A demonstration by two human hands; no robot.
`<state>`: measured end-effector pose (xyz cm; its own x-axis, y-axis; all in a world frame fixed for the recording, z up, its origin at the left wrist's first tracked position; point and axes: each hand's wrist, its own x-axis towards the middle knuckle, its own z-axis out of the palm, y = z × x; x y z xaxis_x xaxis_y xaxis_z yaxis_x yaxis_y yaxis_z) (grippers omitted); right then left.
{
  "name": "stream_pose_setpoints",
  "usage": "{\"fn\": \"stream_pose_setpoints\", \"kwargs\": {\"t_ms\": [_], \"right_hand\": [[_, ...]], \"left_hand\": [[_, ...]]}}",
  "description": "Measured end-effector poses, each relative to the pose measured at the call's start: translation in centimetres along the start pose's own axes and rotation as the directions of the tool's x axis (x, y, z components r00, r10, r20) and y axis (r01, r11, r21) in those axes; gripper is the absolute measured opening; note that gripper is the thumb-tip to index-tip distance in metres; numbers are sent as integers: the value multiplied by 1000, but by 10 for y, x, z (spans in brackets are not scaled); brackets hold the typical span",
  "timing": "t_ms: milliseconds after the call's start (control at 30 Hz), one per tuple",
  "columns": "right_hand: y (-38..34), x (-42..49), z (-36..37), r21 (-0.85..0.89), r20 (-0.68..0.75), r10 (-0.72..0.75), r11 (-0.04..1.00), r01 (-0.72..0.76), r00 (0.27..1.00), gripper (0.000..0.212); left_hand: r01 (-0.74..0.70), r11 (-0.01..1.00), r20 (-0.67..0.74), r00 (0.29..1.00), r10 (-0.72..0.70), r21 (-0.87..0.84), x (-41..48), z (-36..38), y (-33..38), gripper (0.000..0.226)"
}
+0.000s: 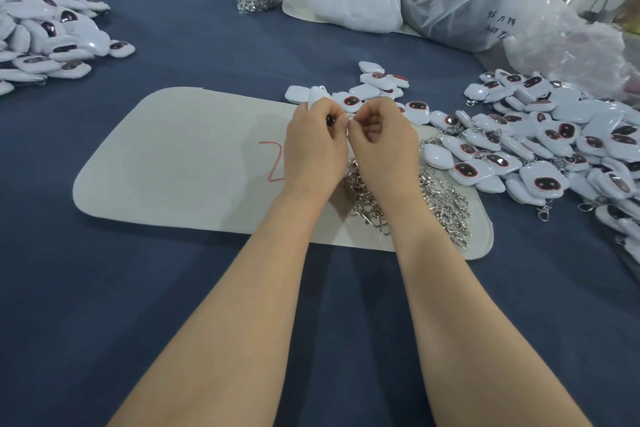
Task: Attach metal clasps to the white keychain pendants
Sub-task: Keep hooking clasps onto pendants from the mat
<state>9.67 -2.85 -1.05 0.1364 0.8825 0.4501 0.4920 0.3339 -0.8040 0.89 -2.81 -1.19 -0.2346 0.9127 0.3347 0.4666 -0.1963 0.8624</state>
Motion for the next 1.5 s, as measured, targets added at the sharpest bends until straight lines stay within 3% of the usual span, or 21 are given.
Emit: {"fn": "stream_pose_setpoints", "kwargs": {"t_ms": [200,333,433,500,733,1067,1300,1500], "right_hand": [[1,-1,-2,-48,-2,-43,998,43,999,12],[6,1,-4,-52,-100,-4,999,-1,995,10],[13,4,-8,-84,-174,58,994,-73,983,6],[16,5,-9,-97,-190,77,991,-97,979,6],[15,6,-8,-125,-186,50,989,-74,981,10],[13,4,-4,-164,-137,4,986,-26,991,13],[13,2,-2,-226,-88,-54,974,33,995,10],[13,2,0,-304,-54,-80,951,60,995,6]], "left_hand": [[-3,1000,12,1000,3,-21,0,1,-2,10],[-7,994,40,999,11,-108,-2,2,2,16],[100,953,117,991,-70,-285,-3,1,7,38],[200,920,183,972,-144,-337,-4,0,9,37],[243,919,216,960,-181,-310,-3,-1,7,8],[139,964,149,983,-107,-228,-3,0,3,16],[199,937,136,977,-166,-287,-3,4,-1,16],[85,982,94,993,-70,-169,-1,3,-3,15]]}}
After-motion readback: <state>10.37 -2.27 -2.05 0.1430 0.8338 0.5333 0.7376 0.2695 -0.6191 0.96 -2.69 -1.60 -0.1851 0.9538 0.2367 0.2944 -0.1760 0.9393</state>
